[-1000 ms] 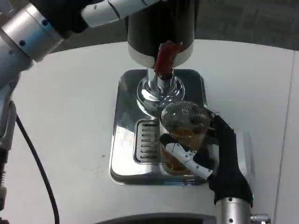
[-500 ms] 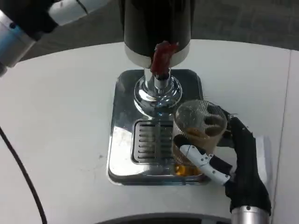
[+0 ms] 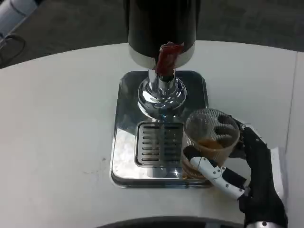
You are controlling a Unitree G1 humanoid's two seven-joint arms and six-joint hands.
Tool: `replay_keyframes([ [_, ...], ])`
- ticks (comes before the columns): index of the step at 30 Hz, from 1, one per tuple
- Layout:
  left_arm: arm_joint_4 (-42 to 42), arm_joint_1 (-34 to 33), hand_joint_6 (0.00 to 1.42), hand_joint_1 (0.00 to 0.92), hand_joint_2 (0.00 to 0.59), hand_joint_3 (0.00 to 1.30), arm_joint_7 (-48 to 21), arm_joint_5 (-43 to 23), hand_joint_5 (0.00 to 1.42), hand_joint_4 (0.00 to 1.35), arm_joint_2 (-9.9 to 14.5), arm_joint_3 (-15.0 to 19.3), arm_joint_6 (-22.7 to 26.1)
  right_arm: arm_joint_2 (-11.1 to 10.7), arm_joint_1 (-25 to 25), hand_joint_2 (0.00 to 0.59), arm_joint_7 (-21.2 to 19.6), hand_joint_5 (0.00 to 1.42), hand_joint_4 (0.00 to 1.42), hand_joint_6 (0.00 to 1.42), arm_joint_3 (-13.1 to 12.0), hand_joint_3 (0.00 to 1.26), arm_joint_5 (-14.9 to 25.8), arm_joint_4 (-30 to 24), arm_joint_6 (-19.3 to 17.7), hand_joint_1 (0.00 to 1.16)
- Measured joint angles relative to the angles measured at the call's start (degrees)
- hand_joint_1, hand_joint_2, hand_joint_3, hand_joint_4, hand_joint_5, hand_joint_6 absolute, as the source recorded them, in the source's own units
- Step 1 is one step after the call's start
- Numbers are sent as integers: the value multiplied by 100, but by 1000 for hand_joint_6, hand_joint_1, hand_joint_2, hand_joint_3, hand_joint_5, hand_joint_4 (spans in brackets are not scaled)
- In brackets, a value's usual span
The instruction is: Grasp the cup under the faucet to collect the drink, then remove the cup.
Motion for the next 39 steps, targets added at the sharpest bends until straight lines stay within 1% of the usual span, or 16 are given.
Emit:
replay_keyframes([
  [3,-239,469,314,0,162,272,50,-54,353,265,32,222,50,-1,38,211,115,793,754,493,-1,693,-32,-169,11,904],
  [5,-538,976,314,0,162,272,90,-99,354,265,32,429,35,0,54,210,205,793,751,493,-17,693,-43,-279,24,908],
  [6,-577,1049,314,0,162,272,94,-100,354,265,31,454,35,-1,60,210,221,793,751,493,-20,693,-51,-301,32,909],
  [8,-834,1468,314,0,162,272,157,-115,354,265,-13,619,14,-11,92,209,333,793,751,494,-23,693,-117,-391,64,912],
  [13,-1243,2334,315,0,165,272,327,-134,349,266,-313,913,-44,-59,224,204,527,793,751,494,-119,694,-160,-585,101,917],
  [16,-1500,2981,305,0,168,272,366,-96,339,266,-537,941,-257,-58,277,203,619,805,761,494,-126,707,-198,-728,103,929],
  [17,-1536,3067,304,0,168,272,370,-79,339,266,-577,921,-323,-57,286,203,638,806,761,494,-118,707,-200,-753,103,930],
  [18,-1682,3351,304,0,169,272,415,55,339,264,-688,865,-534,-56,311,203,700,807,761,494,-103,707,-206,-812,103,931],
  [20,-1792,3644,303,0,170,272,410,179,338,260,-837,709,-751,-54,315,203,735,809,761,494,-101,708,-214,-838,103,933],
  [21,-1852,3880,303,0,171,273,426,321,338,259,-983,551,-927,-47,315,203,753,809,761,494,-104,708,-222,-840,103,934],
  [23,-1870,4191,302,0,176,273,424,470,338,248,-1174,304,-1113,-36,316,203,770,810,761,494,-107,708,-225,-841,103,935],
  [24,-1870,4255,301,0,181,267,426,531,332,243,-1218,244,-1157,-34,317,203,771,817,761,494,-107,708,-228,-842,103,936],
  [31,-1986,4528,280,0,181,255,458,696,313,223,-1394,-180,-1520,-34,375,203,884,821,763,494,-43,714,-255,-903,103,938],
  [32,-1985,4602,280,0,180,254,461,790,312,221,-1423,-272,-1561,-43,393,203,963,822,764,494,-47,714,-255,-983,119,939],
  [35,-1983,4656,268,0,173,236,525,896,281,189,-1482,-372,-1614,-49,391,203,1090,822,776,494,-81,716,-247,-1205,145,939],
  [39,-1984,4674,211,0,148,165,672,1252,217,114,-1538,-540,-1691,-60,389,203,1319,829,778,502,-107,716,-214,-1481,235,940],
])
